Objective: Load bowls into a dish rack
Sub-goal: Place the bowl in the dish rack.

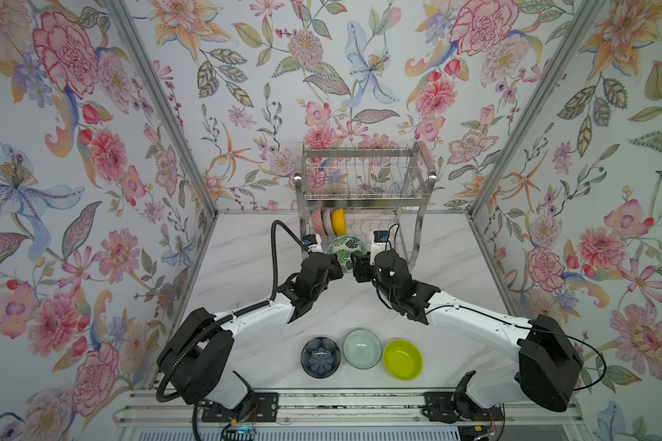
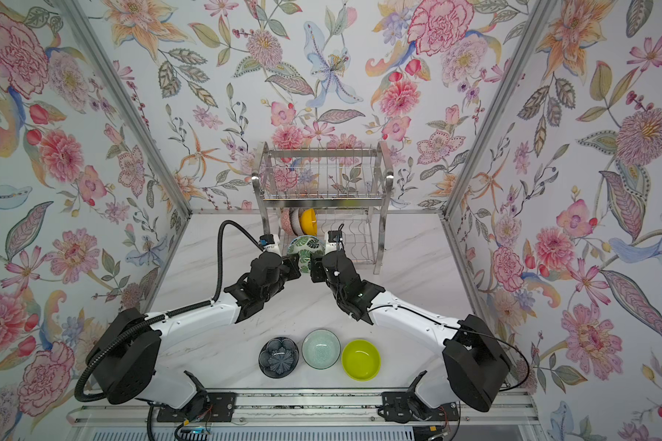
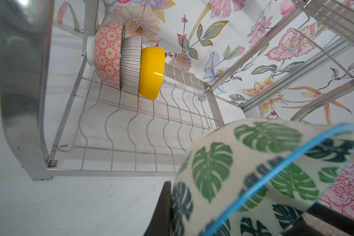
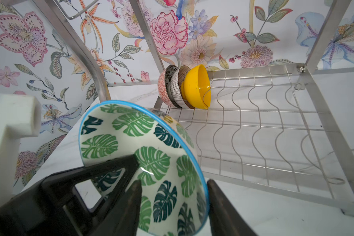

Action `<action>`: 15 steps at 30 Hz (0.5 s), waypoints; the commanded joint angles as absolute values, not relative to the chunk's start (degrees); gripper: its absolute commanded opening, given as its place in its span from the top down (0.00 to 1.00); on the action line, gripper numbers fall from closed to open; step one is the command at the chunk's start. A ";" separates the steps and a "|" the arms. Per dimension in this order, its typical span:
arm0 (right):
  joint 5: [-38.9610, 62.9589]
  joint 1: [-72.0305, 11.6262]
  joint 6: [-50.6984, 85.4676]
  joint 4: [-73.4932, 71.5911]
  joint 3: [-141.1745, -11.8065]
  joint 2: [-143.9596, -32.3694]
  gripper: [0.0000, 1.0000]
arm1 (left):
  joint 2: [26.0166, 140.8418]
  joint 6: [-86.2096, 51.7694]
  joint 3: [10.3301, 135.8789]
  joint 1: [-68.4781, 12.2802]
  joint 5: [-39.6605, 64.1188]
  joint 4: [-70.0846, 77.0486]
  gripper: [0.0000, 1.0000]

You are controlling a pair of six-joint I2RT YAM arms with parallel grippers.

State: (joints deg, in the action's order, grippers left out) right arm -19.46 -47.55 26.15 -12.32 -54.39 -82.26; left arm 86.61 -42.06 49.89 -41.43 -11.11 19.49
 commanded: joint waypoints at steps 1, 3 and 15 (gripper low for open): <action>-17.21 -47.27 28.02 -13.52 -54.28 -82.14 0.42 | 87.42 -41.56 50.66 -41.34 -13.84 23.53 1.00; -16.34 -46.93 28.49 -13.28 -54.14 -81.83 0.39 | 87.84 -41.07 50.88 -41.22 -14.44 23.83 1.00; -6.41 -38.09 38.16 -13.86 -48.60 -74.68 0.01 | 89.12 -34.95 52.03 -41.05 -23.00 25.72 1.00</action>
